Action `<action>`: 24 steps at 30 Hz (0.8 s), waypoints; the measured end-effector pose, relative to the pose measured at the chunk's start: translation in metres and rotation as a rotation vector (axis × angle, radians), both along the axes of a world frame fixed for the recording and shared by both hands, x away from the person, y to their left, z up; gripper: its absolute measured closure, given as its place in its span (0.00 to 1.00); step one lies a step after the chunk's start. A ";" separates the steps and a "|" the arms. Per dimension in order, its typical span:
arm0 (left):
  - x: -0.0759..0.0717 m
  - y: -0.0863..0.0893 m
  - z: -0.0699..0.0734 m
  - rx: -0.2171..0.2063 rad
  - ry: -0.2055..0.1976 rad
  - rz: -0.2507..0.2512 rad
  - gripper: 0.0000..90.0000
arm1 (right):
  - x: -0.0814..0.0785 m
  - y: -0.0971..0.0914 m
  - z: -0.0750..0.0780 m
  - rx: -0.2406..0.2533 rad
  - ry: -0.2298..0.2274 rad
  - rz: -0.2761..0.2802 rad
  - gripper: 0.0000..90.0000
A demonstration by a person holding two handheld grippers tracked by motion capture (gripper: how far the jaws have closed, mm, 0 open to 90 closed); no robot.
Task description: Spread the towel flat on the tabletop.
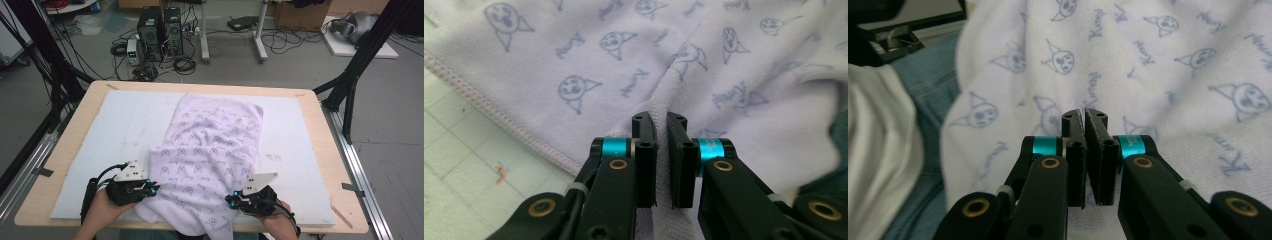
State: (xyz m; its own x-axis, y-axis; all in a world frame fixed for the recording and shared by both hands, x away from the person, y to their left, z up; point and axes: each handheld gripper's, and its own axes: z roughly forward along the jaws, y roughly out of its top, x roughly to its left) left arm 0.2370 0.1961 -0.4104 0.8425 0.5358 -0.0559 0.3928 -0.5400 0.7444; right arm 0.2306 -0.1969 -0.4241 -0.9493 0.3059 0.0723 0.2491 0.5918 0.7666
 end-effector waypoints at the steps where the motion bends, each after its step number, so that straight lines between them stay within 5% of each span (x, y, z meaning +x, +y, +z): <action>1: -0.004 0.000 0.004 -0.013 0.002 -0.011 0.93 | -0.004 -0.003 0.004 0.005 0.005 0.009 0.97; 3: -0.011 0.002 0.012 -0.042 -0.009 -0.030 0.91 | -0.012 -0.008 0.016 0.007 -0.009 0.032 0.97; 5: -0.013 0.005 0.021 -0.079 -0.026 -0.021 0.78 | -0.016 -0.013 0.029 0.026 -0.024 0.032 0.95; 7: -0.007 0.007 0.026 -0.110 -0.034 0.001 0.65 | -0.016 -0.015 0.040 0.012 -0.057 0.024 0.90; 10: 0.007 0.006 0.024 -0.107 -0.044 0.016 0.63 | -0.004 -0.016 0.043 0.027 -0.055 -0.007 0.81; 13: 0.024 0.002 0.009 -0.071 -0.024 0.024 0.63 | 0.011 -0.013 0.032 0.036 -0.029 -0.028 0.74; 16: 0.036 -0.008 -0.006 0.042 -0.001 0.016 0.63 | 0.024 -0.006 0.012 0.004 0.001 -0.043 0.69; 20: 0.039 -0.020 -0.020 0.128 0.027 -0.033 0.69 | 0.030 0.004 -0.010 -0.039 0.033 -0.038 0.70; 24: 0.033 -0.016 -0.024 0.063 0.041 -0.047 0.92 | 0.025 0.007 -0.023 -0.030 0.031 -0.013 0.89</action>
